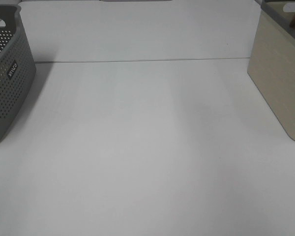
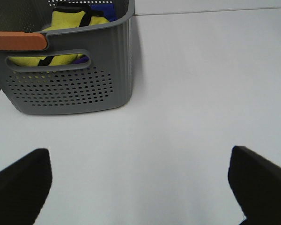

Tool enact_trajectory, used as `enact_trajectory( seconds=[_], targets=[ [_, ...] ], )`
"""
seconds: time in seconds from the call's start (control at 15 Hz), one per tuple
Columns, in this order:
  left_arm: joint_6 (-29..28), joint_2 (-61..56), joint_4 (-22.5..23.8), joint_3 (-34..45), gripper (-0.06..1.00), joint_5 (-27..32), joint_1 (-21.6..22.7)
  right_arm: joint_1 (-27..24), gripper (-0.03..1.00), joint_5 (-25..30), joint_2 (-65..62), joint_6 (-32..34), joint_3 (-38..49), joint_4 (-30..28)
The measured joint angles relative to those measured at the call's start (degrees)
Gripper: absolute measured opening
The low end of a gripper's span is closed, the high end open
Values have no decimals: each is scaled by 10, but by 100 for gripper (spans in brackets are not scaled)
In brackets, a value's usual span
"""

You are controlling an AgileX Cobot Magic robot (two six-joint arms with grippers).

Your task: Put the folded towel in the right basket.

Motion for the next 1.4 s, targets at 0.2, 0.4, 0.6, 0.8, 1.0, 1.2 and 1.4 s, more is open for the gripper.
enact_trajectory(
  seconds=[0.2, 0.4, 0.6, 0.8, 1.0, 1.2, 1.4],
  targets=[
    [0, 0, 0, 0, 97, 0, 0, -58, 7, 1, 10, 8, 0, 3],
    [0, 0, 0, 0, 97, 0, 0, -72, 8, 1, 42, 15, 0, 17],
    [0, 0, 0, 0, 97, 0, 0, -72, 22, 1, 77, 21, 0, 30],
    [0, 0, 0, 0, 97, 0, 0, -72, 32, -1, 105, 22, 5, 29],
    [0, 0, 0, 0, 97, 0, 0, -72, 61, -1, 123, 51, 7, 34],
    [0, 0, 0, 0, 97, 0, 0, -70, 67, -1, 106, 50, 7, 115],
    [0, 0, 0, 0, 97, 0, 0, -23, 72, -1, 77, 47, 7, 119]
  ],
)
